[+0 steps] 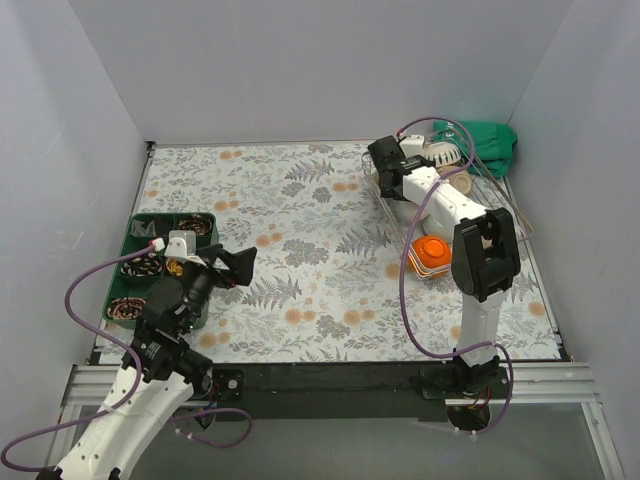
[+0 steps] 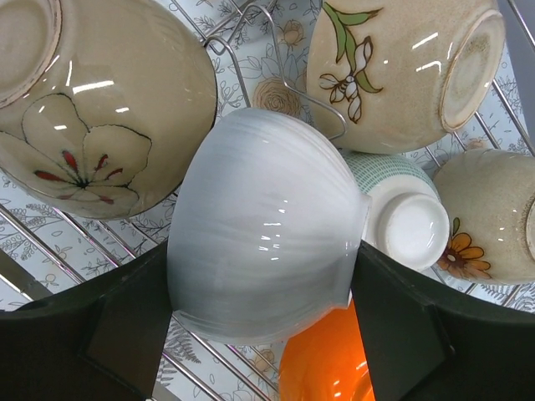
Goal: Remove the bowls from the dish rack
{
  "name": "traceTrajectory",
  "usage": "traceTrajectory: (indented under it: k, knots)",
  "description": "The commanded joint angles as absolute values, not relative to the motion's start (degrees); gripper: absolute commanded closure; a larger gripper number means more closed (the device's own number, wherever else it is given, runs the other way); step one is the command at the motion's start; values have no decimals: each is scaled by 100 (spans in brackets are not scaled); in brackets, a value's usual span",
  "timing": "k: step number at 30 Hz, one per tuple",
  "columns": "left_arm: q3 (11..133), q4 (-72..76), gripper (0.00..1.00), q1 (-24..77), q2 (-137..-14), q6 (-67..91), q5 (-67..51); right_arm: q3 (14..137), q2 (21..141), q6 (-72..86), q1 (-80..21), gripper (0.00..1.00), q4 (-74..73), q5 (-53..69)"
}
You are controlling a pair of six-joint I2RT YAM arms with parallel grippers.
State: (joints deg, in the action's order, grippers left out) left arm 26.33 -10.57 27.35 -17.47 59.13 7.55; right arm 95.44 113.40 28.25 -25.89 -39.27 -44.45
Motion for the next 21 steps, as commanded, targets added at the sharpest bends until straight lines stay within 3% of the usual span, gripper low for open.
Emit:
traceTrajectory:
  k: [1, 3, 7, 11, 15, 21]
  knots:
    - [2839, -1169, 2, 2751, -1898, 5827, 730, 9282, 10855, 2654, -2628, 57, -4114, -4175]
    - [2848, -1169, 2, 2760, -1986, 5827, 668, 9141, 10680, 2602, -2628, 69, -3991, -4053]
    - [2874, -1151, 2, 2751, -2162, 5827, 519, 8781, 10389, 2558, -2628, 81, -3622, -3841]
    - [2892, -1160, 2, 2751, -2311, 5801, 413, 8561, 10038, 2487, -2637, 86, -3315, -3578]
    - [2918, -1151, 2, 2760, -2434, 5783, 343, 8385, 9774, 2417, -2637, 97, -3121, -3559]
    - [3014, -1143, 2, 2760, -2768, 5801, 202, 8086, 9290, 2242, -2637, 99, -2752, -3463]
